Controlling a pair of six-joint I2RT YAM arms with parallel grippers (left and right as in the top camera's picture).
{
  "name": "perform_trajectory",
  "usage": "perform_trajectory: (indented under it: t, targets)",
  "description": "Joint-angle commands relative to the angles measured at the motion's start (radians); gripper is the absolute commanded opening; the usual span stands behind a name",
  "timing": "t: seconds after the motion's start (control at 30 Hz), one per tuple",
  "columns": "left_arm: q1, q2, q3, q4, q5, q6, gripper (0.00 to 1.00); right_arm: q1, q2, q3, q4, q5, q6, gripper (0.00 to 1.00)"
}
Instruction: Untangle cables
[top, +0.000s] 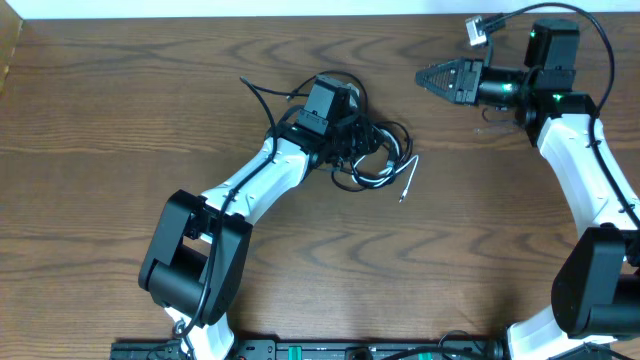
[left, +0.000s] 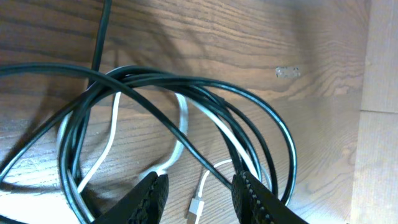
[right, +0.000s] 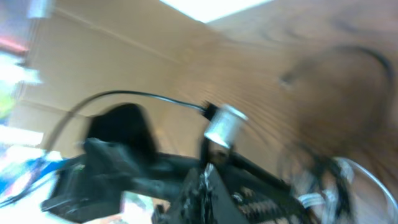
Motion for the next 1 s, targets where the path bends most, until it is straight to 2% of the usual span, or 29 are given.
perform_trajectory:
  t: [0.0, 0.07, 0.13, 0.2, 0.27, 0.37, 0.43, 0.63, 0.73, 0.83, 0.87, 0.97]
  targets:
    - [0.006, -0.016, 0.007, -0.016, 0.015, 0.078, 0.40, 0.004, -0.016, 0.011, -0.127, 0.239, -0.137, 0.01]
    - [0.006, -0.016, 0.007, -0.017, 0.015, 0.092, 0.40, 0.012, -0.016, 0.011, -0.196, 0.308, -0.179, 0.01]
    - [0.006, -0.018, 0.008, -0.016, 0.015, 0.092, 0.40, 0.027, -0.016, 0.011, -0.261, 0.350, -0.228, 0.05]
    - [0.006, -0.026, 0.008, -0.012, 0.015, 0.092, 0.34, 0.046, -0.016, 0.011, -0.303, 0.358, -0.282, 0.11]
    - [0.007, -0.042, 0.009, -0.007, 0.015, 0.099, 0.24, 0.064, -0.016, 0.011, -0.335, 0.399, -0.303, 0.15]
    - [0.007, -0.094, 0.010, 0.011, 0.016, 0.131, 0.11, 0.098, -0.013, 0.010, -0.366, 0.481, -0.306, 0.18]
    - [0.007, -0.134, 0.010, 0.018, 0.015, 0.159, 0.08, 0.120, -0.007, 0.010, -0.371, 0.500, -0.310, 0.18]
    - [0.007, -0.236, 0.010, 0.020, 0.014, 0.220, 0.08, 0.169, 0.009, 0.010, -0.378, 0.594, -0.309, 0.22]
    - [0.007, -0.235, 0.010, -0.010, -0.002, 0.222, 0.08, 0.169, 0.011, 0.010, -0.391, 0.709, -0.310, 0.24]
    - [0.007, -0.235, 0.010, -0.078, -0.051, 0.222, 0.17, 0.169, 0.011, 0.008, -0.414, 0.761, -0.332, 0.26]
    - [0.007, -0.235, 0.010, -0.143, -0.098, 0.222, 0.31, 0.172, 0.011, 0.008, -0.419, 0.761, -0.353, 0.28]
    - [0.007, -0.235, 0.010, -0.232, -0.172, 0.222, 0.44, 0.184, 0.011, 0.005, -0.423, 0.762, -0.383, 0.33]
